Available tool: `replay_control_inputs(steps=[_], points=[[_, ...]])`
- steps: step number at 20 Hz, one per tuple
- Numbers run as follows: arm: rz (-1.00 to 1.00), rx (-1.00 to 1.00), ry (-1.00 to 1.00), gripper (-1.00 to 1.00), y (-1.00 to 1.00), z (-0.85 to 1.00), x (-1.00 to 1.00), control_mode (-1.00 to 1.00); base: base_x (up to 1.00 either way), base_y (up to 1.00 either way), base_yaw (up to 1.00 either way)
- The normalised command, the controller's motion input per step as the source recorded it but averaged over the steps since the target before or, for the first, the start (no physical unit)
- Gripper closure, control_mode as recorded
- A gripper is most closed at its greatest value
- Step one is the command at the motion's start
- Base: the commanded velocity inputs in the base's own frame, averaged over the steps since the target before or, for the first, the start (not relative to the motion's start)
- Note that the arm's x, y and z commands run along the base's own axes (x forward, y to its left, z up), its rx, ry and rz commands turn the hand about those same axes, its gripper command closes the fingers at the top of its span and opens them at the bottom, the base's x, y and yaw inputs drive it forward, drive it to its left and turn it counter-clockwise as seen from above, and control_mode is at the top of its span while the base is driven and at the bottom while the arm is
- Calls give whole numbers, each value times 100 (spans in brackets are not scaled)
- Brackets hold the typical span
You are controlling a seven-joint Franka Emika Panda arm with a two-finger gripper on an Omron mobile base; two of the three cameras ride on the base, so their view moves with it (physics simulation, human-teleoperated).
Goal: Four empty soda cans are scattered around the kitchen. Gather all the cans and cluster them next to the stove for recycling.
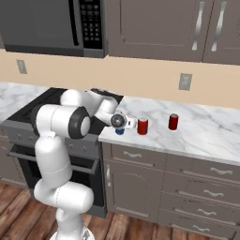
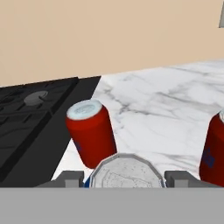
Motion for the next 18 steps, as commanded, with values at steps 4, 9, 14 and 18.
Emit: replay_control_inputs(steps=[4, 9, 14, 18], points=[[7, 0, 0, 100, 0, -27, 0, -100, 0, 0, 0], [6, 0, 0, 100, 0, -19, 0, -100, 0, 0, 0], [4, -1, 0, 100, 0, -1, 1, -100, 0, 0, 0], [3, -1, 0, 100, 0, 0, 0, -100, 0, 0, 0]])
